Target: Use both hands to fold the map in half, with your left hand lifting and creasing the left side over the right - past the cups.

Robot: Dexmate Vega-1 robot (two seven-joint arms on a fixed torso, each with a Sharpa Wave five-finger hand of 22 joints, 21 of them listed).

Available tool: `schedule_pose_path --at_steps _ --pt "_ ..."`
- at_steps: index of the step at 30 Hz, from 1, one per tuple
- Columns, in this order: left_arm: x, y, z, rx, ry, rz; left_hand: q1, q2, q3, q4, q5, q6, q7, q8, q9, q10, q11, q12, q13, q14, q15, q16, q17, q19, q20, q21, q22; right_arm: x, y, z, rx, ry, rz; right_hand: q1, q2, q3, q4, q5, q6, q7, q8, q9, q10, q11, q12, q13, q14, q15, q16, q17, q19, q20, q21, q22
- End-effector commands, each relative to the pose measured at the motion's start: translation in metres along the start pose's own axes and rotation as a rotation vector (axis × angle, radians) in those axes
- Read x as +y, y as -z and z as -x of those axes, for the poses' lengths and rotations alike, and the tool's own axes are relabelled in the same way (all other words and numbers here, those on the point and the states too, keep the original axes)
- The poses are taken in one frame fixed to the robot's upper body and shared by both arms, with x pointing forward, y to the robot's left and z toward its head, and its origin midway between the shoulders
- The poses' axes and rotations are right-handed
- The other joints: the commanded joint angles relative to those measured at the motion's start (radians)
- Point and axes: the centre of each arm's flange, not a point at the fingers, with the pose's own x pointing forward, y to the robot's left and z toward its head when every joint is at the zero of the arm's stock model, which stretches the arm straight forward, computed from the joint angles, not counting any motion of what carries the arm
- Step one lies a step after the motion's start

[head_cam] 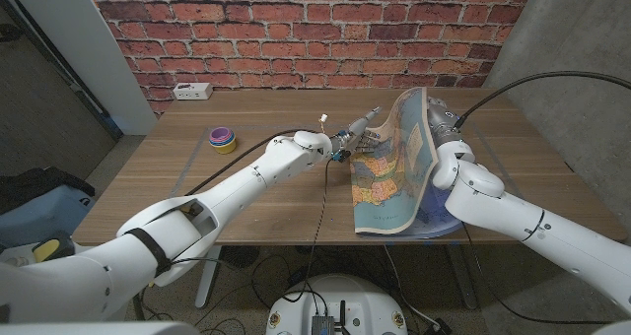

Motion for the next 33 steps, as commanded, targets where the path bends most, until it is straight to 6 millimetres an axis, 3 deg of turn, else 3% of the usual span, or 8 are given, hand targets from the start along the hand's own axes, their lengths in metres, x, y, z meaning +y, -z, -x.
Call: schedule_pose_path --at_steps 1,10,18,33 --pt "0.001 0.007 -0.003 0.03 -0.001 0.033 0.032 0.14 0.047 0.059 -0.002 0.017 0.073 -0.023 0.007 -0.005 0.003 0.004 0.001 -0.003 -0.005 0.001 0.002 -0.167 0.169 -0.024 0.003 -0.031 0.0 -0.004 0.039 0.111 0.058 0.009 -0.007 0.005 0.0 0.0 0.012 0.001 0.007 0.001 0.009 -0.005 0.004 0.002 0.009 -0.042 0.005 0.002 0.009 -0.001 0.007 0.002" --pt "0.001 0.008 -0.004 0.055 -0.004 0.029 0.06 0.159 0.086 0.074 -0.012 0.019 0.073 -0.029 0.008 -0.019 0.011 -0.001 0.001 -0.015 -0.003 -0.003 0.001 -0.171 0.168 -0.033 0.003 -0.061 0.011 -0.012 0.057 0.155 0.091 0.007 -0.014 0.004 0.004 -0.004 0.027 0.004 0.01 0.001 0.014 -0.004 0.003 0.002 0.013 -0.04 0.005 0.002 0.016 -0.001 0.006 0.002" --pt "0.0 0.009 -0.004 0.064 -0.014 0.022 0.066 0.152 0.094 0.079 -0.018 0.021 0.074 -0.031 0.008 -0.021 0.009 -0.001 0.001 -0.018 -0.002 -0.004 0.001 -0.173 0.169 -0.036 0.003 -0.091 0.021 -0.02 0.064 0.118 0.182 -0.017 -0.041 -0.015 0.014 -0.011 0.04 0.007 0.01 0.001 0.021 0.003 0.001 0.002 0.018 -0.036 0.004 0.003 0.024 0.005 0.005 0.002" --pt "-0.004 0.009 -0.004 0.072 -0.016 0.019 0.067 0.141 0.1 0.09 -0.027 0.033 0.074 -0.032 0.009 -0.019 0.011 0.001 0.001 -0.018 -0.001 -0.003 0.001 -0.174 0.169 -0.039 0.003 -0.112 0.014 -0.03 0.088 0.057 0.412 -0.052 -0.068 -0.042 0.026 -0.011 0.054 0.005 0.009 0.001 0.035 0.002 0.001 0.002 0.029 -0.043 0.003 0.004 0.044 0.004 0.006 0.002"
